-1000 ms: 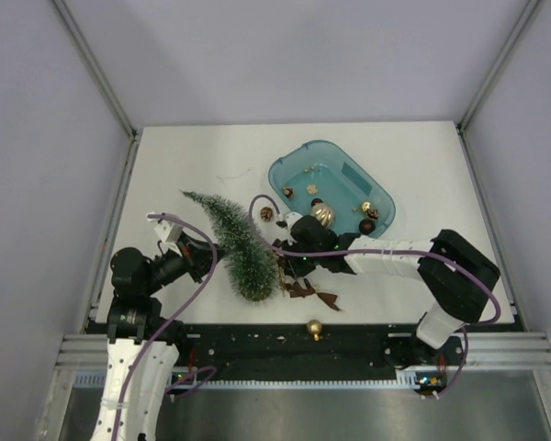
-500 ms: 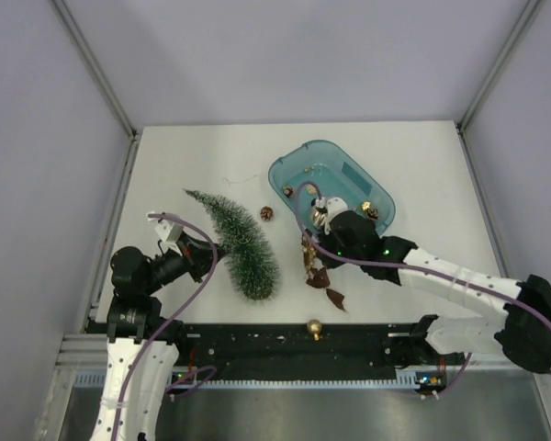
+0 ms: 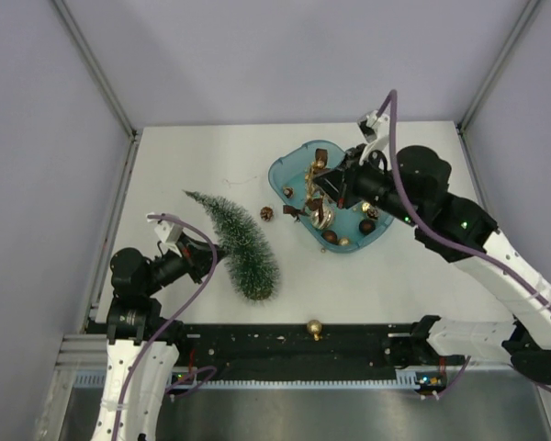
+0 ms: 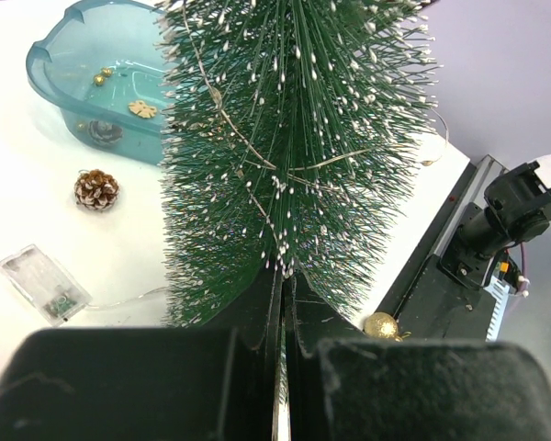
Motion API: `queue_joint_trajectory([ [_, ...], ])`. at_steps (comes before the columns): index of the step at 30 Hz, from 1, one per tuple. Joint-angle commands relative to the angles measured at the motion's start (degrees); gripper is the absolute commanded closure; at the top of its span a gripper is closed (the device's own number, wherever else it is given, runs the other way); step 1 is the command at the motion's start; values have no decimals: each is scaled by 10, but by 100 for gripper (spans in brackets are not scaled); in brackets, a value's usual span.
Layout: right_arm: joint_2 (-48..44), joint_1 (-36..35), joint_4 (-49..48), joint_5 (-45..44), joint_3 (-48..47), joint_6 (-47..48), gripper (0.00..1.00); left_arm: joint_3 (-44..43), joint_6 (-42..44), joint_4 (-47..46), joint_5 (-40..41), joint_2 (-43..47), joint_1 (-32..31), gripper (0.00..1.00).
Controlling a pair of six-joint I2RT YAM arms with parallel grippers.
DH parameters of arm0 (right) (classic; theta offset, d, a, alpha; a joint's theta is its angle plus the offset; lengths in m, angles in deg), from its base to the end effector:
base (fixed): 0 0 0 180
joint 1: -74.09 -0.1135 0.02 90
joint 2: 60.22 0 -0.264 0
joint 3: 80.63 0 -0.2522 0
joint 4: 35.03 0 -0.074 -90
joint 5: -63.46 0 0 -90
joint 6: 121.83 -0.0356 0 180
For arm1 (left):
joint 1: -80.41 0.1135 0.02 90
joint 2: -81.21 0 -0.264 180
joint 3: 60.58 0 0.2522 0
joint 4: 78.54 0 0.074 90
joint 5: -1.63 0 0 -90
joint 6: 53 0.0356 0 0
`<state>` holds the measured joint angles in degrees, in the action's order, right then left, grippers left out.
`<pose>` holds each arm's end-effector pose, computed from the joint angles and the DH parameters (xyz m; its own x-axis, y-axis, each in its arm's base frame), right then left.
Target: Decorate the small christmas tree
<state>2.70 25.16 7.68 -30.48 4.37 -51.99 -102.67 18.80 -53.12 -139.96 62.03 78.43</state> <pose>0.1471 0.1651 0.4623 -0.3577 0.1129 -0.9270 -0.6226 0.7110 0.3268 0.0980 -0.0313 0.2942 -0.2926 -0.1840 -0.9383 0.7499 0.5646 -0.3446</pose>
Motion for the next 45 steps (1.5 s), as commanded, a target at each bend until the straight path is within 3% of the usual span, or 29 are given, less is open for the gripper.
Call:
queue_joint_trajectory([
  [1,33,2,-7,103,-81,-38,100,-16,-14,-5,-10,21,0,100],
  [15,86,-56,-110,216,-129,-102,100,-3,-36,-28,-11,31,0,100],
  [23,103,-99,-129,257,-153,-94,100,-2,-37,-30,-12,29,0,100],
  [35,89,-104,-200,347,-133,-116,100,-1,-38,-34,-12,23,0,100],
  [45,127,-103,-208,322,-107,-95,100,-1,-41,-39,-17,23,0,100],
])
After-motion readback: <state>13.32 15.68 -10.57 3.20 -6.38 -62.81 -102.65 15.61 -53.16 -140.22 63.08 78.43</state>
